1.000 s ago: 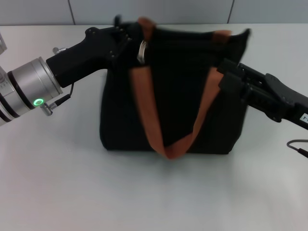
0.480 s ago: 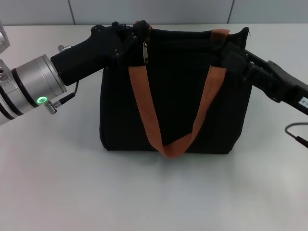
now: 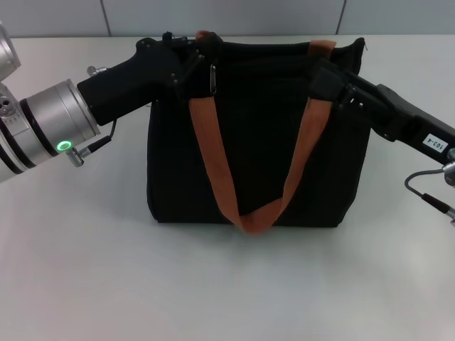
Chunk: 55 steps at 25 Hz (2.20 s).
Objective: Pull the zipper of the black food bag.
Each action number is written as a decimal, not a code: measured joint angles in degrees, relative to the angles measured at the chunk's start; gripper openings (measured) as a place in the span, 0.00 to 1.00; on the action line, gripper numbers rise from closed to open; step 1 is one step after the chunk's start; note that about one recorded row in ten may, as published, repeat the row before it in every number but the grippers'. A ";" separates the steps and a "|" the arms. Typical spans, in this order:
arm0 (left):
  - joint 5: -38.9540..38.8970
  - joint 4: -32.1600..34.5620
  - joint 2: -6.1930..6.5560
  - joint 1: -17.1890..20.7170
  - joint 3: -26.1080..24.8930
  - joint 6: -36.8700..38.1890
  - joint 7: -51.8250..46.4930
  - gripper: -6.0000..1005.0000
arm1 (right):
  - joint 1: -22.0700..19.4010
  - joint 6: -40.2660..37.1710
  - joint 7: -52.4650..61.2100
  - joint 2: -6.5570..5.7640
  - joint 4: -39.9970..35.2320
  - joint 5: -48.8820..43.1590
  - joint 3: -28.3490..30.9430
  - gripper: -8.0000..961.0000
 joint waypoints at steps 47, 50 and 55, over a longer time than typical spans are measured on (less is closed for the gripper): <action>-7.60 16.95 -0.02 -2.07 20.26 1.06 -2.65 0.04 | 6.48 10.94 -1.06 0.21 2.54 0.16 -6.05 0.41; -7.67 16.92 -0.01 -2.14 20.51 0.93 -2.62 0.04 | 6.98 11.47 -0.97 0.21 2.76 0.15 -5.81 0.41; -7.70 16.59 0.00 -2.16 20.54 0.86 -2.62 0.04 | 8.46 12.84 -0.76 0.21 3.45 0.15 -5.75 0.40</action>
